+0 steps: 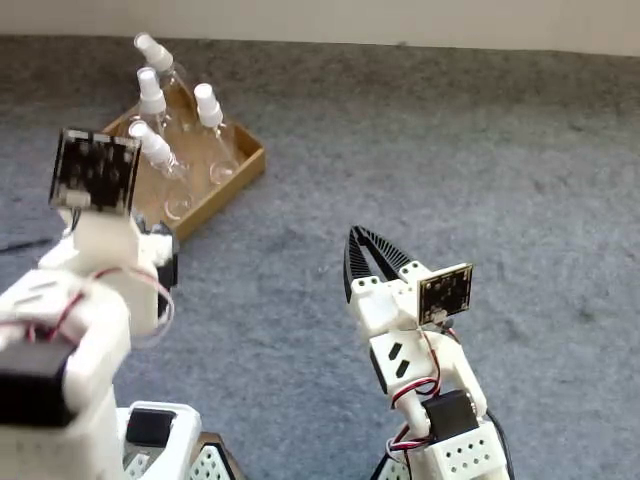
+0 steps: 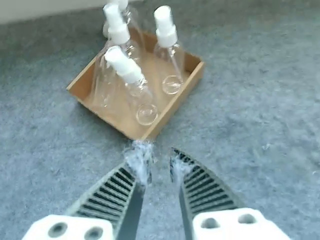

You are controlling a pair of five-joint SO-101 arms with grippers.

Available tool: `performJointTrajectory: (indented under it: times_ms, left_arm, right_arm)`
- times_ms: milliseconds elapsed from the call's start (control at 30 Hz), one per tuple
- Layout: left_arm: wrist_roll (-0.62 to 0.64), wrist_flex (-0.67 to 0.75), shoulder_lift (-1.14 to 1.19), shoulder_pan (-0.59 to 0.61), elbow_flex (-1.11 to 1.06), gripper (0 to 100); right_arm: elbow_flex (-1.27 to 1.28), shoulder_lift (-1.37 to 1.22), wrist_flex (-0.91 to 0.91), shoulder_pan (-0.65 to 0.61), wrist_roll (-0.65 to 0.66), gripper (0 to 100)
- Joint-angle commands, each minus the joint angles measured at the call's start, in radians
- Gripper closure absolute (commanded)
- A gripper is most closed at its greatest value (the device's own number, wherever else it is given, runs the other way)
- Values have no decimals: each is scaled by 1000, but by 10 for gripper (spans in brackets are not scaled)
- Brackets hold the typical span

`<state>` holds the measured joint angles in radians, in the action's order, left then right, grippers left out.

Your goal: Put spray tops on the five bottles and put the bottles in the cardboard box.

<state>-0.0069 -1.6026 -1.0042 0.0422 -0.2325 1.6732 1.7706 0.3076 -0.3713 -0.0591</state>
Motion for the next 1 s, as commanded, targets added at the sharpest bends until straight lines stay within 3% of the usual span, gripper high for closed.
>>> performJointTrajectory:
  times_ms: [0, 967]
  left_arm:
    - [0, -3, -127, -44, 33, 995]
    - [-6, -2, -687, -39, -437, 995]
  right_arm:
    - [153, 1, 13, 15, 9, 991]
    - [153, -1, 13, 15, 9, 991]
